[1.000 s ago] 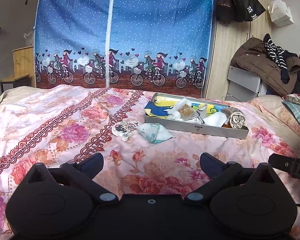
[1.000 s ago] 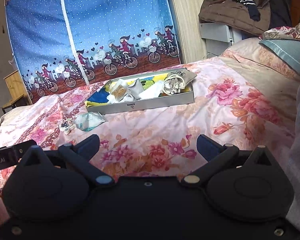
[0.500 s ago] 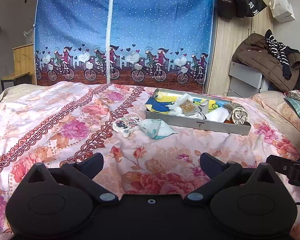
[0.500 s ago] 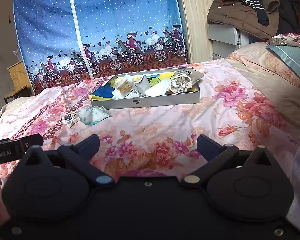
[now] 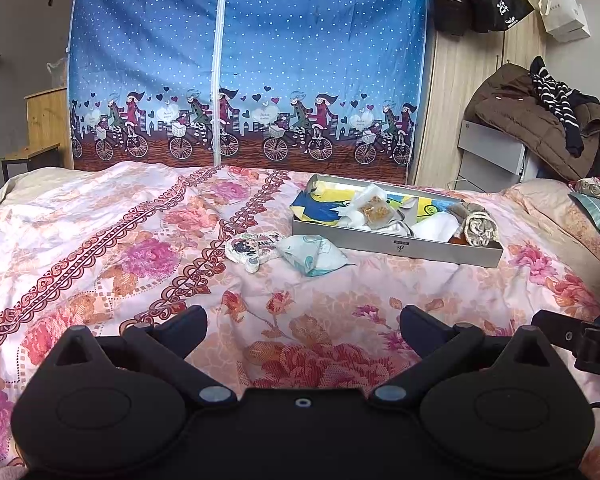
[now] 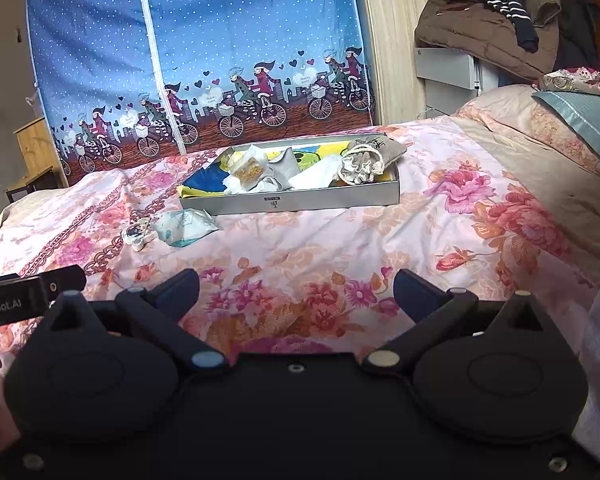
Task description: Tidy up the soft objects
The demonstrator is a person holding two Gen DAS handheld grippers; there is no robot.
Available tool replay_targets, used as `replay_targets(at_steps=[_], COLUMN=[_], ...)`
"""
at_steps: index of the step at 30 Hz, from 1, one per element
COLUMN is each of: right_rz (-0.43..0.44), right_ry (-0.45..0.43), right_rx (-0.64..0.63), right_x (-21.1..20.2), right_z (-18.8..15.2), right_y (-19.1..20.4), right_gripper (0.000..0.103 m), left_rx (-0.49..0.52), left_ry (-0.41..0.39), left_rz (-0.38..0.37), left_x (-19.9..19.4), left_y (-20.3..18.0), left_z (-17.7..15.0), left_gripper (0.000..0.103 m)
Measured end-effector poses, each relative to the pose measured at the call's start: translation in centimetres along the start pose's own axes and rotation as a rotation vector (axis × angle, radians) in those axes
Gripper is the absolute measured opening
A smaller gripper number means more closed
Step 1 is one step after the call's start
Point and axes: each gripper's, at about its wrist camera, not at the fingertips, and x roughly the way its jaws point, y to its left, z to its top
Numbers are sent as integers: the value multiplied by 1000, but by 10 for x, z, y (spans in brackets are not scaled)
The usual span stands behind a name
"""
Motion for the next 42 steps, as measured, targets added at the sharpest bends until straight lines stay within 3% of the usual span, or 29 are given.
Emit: replay_targets(at_steps=[42], right_rz=[10], right_ry=[15], right_rx=[21], right_x=[0], right_z=[-2], right_y=[0], right_gripper=[103], left_rx=[9], left_ry=[23], left_rz=[5], left_x=[3], left_y=[-1], left_z=[-3], left_gripper=[102])
